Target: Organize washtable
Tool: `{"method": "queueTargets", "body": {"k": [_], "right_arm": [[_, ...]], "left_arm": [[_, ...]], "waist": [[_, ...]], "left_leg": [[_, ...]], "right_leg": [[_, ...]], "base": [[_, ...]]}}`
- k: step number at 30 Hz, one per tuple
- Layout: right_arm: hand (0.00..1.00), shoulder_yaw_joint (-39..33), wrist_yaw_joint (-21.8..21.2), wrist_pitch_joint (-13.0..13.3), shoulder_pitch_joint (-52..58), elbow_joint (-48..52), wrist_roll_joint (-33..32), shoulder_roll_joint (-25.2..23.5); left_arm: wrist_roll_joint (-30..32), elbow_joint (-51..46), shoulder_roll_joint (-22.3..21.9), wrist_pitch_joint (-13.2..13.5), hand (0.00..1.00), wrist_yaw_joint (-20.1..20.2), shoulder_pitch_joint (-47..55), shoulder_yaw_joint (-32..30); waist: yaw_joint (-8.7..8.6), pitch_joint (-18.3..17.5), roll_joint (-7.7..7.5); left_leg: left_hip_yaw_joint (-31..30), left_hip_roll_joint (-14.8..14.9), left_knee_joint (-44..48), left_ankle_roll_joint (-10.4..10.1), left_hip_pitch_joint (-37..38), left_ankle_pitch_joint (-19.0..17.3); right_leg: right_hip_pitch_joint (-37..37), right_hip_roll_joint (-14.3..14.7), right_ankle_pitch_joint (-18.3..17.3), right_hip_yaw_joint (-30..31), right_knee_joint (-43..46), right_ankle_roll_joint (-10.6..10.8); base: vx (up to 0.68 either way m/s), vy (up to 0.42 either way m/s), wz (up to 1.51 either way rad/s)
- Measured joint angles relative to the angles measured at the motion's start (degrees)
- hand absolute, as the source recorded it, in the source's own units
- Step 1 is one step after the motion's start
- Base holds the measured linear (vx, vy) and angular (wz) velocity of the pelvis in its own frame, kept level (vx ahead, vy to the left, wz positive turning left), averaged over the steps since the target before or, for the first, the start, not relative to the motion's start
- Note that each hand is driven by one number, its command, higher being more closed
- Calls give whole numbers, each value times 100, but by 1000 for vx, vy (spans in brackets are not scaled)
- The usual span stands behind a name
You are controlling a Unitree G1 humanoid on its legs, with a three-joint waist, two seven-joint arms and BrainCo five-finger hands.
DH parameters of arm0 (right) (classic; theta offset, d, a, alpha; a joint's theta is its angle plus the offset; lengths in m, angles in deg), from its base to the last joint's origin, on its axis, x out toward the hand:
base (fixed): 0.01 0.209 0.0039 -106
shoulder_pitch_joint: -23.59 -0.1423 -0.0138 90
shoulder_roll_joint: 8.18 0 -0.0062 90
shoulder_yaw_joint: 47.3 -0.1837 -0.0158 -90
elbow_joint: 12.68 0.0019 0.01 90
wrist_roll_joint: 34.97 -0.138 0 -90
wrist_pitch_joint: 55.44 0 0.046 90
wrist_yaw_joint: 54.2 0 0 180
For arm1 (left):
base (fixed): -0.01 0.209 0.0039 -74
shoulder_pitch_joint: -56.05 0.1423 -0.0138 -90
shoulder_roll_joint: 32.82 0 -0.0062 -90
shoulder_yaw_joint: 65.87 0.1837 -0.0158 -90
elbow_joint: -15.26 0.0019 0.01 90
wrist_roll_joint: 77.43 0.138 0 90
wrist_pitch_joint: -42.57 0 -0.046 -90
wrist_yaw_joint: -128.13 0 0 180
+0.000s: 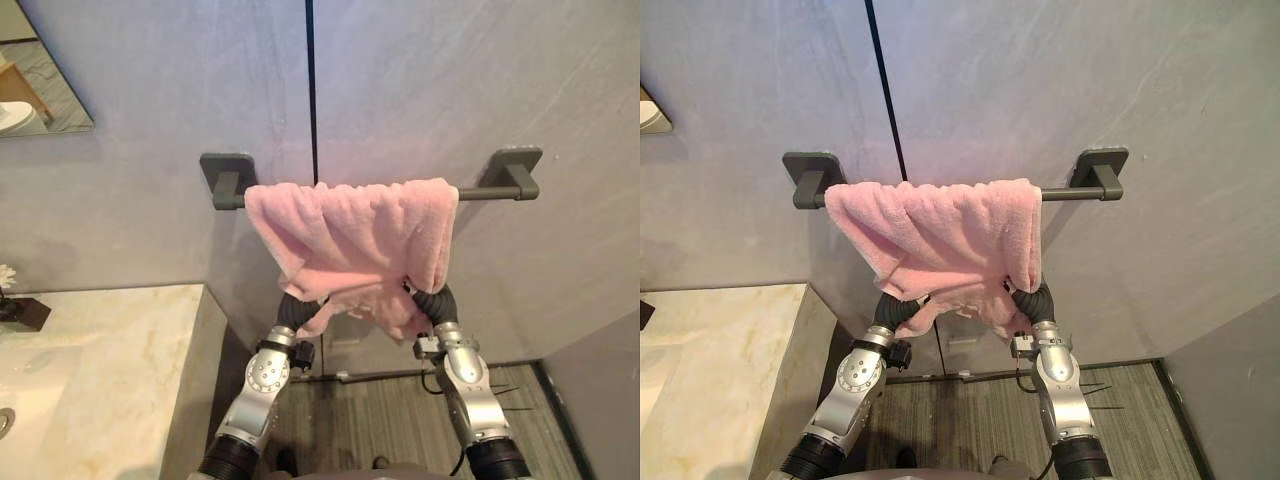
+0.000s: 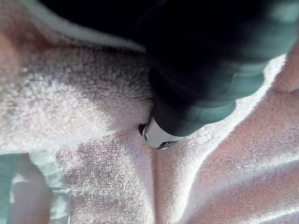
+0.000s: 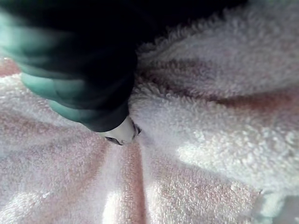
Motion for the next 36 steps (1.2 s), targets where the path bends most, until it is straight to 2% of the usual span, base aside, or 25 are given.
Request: {"method": "queueTargets", "body": {"k": [9, 22, 25, 30, 33, 34, 35, 36], "right_arm": [[100, -50, 0, 57, -166, -280, -28, -136], [100, -275, 23, 217, -632, -876, 268, -407], [100, -458, 106, 214, -693, -910, 438, -599], [100, -507, 417, 210, -793, -912, 649, -789], [100, -507, 489, 211, -797, -911, 695, -790], [100, -507, 493, 210, -801, -912, 698, -790], [0, -507, 494, 211, -802, -912, 699, -790], [0, -511, 510, 210, -803, -912, 699, -790]], "left_arm": [[-55, 265, -68, -5, 100, 0, 12, -37], [-58, 483, -162, -2, 100, 0, -75, -223], [-57, 485, -203, -3, 100, 0, -116, -231], [-419, 483, -256, -17, 100, -1, -220, -231], [-435, 481, -258, -26, 100, -2, -252, -230], [-434, 482, -258, -26, 0, -2, -259, -231], [-434, 482, -258, -26, 0, -3, -256, -230], [-434, 482, -257, -27, 0, -14, -249, -233]], "waist": [[-103, 38, 186], [-114, 58, 191], [-119, 70, 185], [-159, 196, 163], [-161, 198, 161], [-168, 198, 161], [-172, 198, 160], [-177, 198, 160]], "left_leg": [[-65, 2, -40, -1, 4, 0], [-55, -2, -43, -8, 10, -6], [-54, 0, -43, -14, 13, -11], [-46, 1, -44, -16, 67, -18], [-30, 0, -44, -15, 66, -20], [-14, 0, -44, -16, 66, -22], [-12, 0, -44, -17, 66, -22], [-8, 1, -44, -17, 66, -22]], "right_leg": [[-4, 4, 1, -47, -2, -1], [83, 7, 18, -70, -150, -17], [96, 10, 23, -74, -173, -24], [185, 11, 34, -73, -194, -26], [182, 10, 35, -72, -200, -24], [181, 9, 35, -71, -203, -24], [181, 10, 35, -71, -205, -24], [181, 10, 35, -70, -206, -24]], "base": [[-48, -5, 3], [0, 0, 0], [0, 0, 0], [-6, -2, 0], [0, 0, 0], [0, 0, 0], [0, 0, 0], [0, 0, 0]]}}
